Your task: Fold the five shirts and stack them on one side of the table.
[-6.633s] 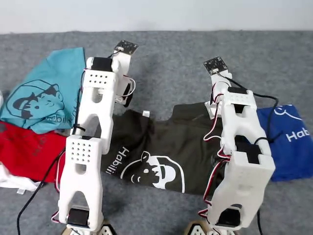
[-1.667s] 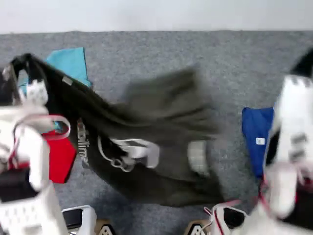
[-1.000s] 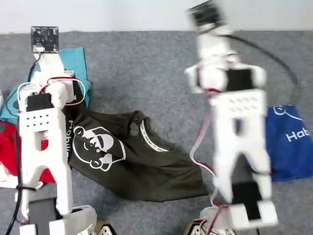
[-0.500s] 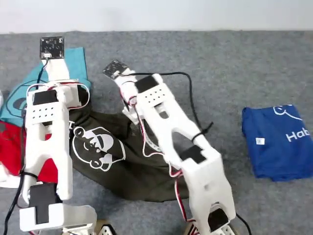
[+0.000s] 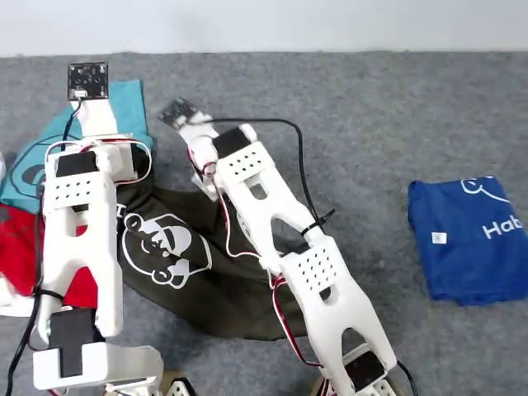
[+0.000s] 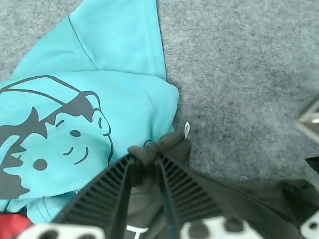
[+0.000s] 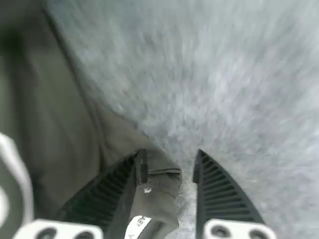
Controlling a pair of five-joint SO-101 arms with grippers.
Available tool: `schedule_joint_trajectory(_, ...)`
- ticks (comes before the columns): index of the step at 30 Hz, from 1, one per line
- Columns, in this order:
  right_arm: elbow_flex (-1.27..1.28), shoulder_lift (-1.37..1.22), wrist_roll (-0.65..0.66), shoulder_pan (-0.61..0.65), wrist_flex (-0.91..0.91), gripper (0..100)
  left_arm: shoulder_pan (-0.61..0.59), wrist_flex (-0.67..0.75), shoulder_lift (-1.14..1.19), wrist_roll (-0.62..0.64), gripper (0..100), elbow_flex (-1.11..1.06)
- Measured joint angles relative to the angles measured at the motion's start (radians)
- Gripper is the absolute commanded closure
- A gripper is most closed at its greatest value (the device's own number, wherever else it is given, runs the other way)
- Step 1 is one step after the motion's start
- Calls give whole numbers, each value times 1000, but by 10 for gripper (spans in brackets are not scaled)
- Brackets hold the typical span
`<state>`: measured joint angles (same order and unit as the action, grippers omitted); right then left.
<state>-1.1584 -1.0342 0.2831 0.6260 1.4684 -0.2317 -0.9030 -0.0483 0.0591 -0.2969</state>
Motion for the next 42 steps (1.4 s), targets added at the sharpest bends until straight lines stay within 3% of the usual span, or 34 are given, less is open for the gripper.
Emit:
schedule_joint_trajectory(7, -201, -35, 0, 23, 173, 833, 0, 0, 0, 0, 988, 0)
schedule_joint_trajectory(15, -209, -175, 0, 106, 192, 837, -2, -2, 2, 0, 988, -2)
schedule_joint_trajectory(20, -222, -187, 0, 107, 192, 994, -2, -3, 2, 0, 988, -2)
schedule_joint_trajectory(32, -322, -189, 64, 64, 242, 988, 0, -3, 2, 0, 988, -2)
schedule_joint_trajectory(35, -416, -173, 66, 34, 279, 972, 0, -3, 2, 0, 988, -2)
schedule_joint_trajectory(39, -456, -160, 66, -2, 282, 845, 0, -3, 2, 0, 988, -2)
schedule_joint_trajectory(42, -456, -160, 58, -9, 284, 844, 0, -3, 2, 0, 988, -2)
